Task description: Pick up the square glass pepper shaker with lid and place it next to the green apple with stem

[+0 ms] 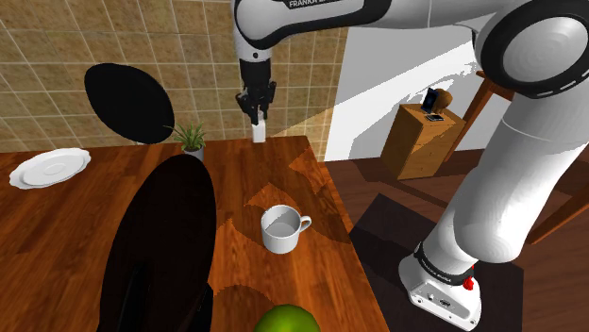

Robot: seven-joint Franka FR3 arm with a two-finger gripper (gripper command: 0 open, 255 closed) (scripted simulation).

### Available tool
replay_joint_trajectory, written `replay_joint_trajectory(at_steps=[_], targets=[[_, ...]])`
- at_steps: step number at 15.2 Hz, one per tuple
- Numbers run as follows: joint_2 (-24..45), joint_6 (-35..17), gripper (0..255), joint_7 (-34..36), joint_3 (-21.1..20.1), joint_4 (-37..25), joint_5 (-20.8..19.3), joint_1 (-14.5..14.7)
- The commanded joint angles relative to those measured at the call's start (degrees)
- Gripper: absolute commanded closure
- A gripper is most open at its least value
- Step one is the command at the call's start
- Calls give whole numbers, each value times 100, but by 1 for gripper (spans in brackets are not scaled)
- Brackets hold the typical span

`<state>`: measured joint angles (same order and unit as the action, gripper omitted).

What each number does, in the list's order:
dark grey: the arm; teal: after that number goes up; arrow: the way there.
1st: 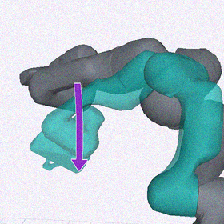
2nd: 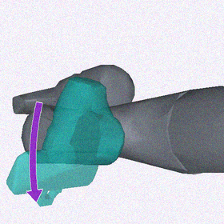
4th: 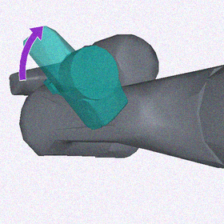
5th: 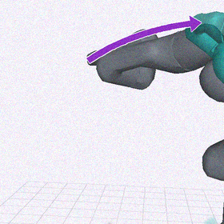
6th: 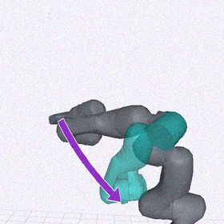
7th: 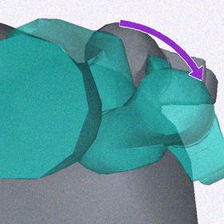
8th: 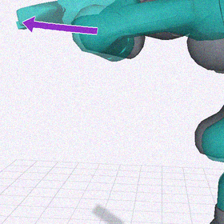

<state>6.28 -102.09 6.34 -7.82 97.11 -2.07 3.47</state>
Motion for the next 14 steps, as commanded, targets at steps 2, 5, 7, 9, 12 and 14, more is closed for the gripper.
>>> replay_joint_trajectory(at_steps=[2, 5, 7, 9, 12, 14], targets=[[3, 238, 255, -8, 0, -239, 1, 1], [-185, 296, 255, 59, -35, -109, 26, 37], [-554, 209, 255, 197, -106, 346, 82, 110], [-907, 145, 255, 340, -183, 761, 144, 188], [-1409, 85, 255, 561, -311, 1318, 253, 312], [-1729, 67, 255, 714, -404, 1649, 336, 402]])
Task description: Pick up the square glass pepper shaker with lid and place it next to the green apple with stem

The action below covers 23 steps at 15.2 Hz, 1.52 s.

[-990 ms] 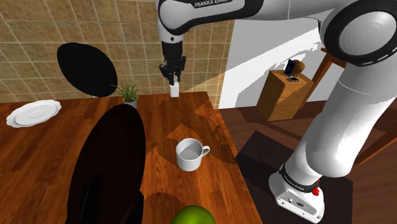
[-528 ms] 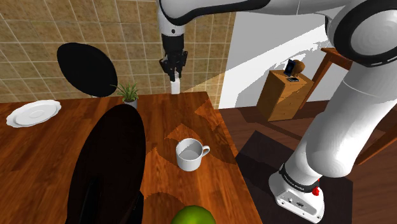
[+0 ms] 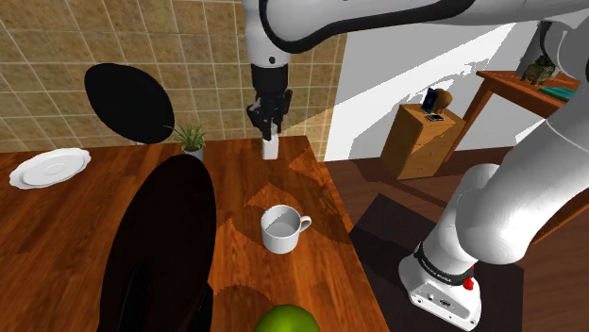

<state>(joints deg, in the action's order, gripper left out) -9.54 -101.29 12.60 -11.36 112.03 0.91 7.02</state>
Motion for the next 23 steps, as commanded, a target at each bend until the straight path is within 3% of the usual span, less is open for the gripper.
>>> replay_joint_trajectory(at_steps=[1, 12, 23], targets=[[-302, -15, 255, 167, -100, 312, 83, 93], [-1797, 157, 255, 1138, -753, 1561, 713, 703], [-2768, 508, 255, 2365, -1631, 2012, 1519, 1420]])
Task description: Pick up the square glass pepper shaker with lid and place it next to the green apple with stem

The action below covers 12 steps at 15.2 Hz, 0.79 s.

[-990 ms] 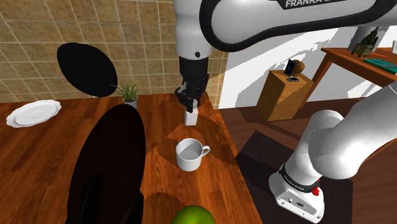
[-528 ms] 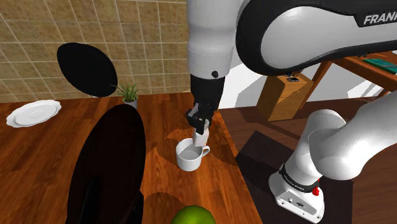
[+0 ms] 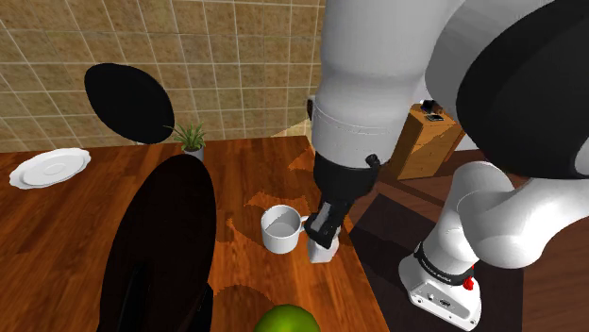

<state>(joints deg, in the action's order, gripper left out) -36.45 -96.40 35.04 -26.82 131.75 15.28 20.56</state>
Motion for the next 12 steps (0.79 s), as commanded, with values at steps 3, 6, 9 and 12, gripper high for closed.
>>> replay_joint_trajectory(at_steps=[3, 6, 9, 12], targets=[[-226, 107, 255, 512, -381, 26, 319, 251], [-237, -114, 255, 497, -439, 256, 367, 271], [-237, -338, 255, 484, -502, 477, 417, 290], [-223, -566, 255, 473, -571, 689, 469, 306]])
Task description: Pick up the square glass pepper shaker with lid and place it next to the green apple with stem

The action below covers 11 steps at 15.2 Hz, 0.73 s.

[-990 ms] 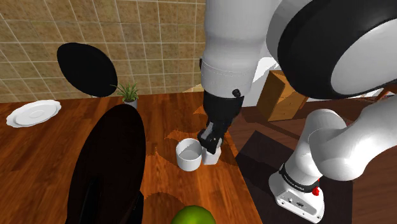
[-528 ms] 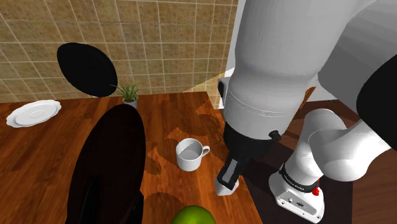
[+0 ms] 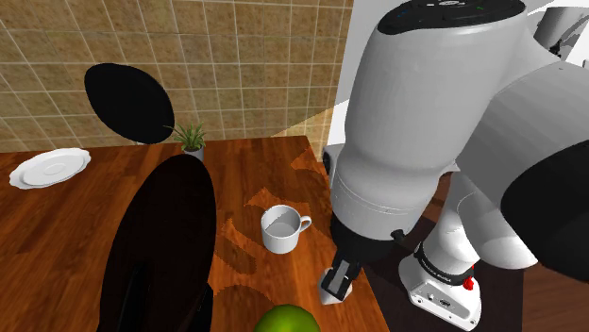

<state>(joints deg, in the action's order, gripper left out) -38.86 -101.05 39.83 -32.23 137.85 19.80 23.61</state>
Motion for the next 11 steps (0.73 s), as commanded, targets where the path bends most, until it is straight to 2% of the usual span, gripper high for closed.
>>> replay_joint_trajectory(at_steps=[1, 11], targets=[[26, -179, 255, -9, -54, 148, 34, 5], [196, -987, 255, -33, -325, 781, 208, 37]])
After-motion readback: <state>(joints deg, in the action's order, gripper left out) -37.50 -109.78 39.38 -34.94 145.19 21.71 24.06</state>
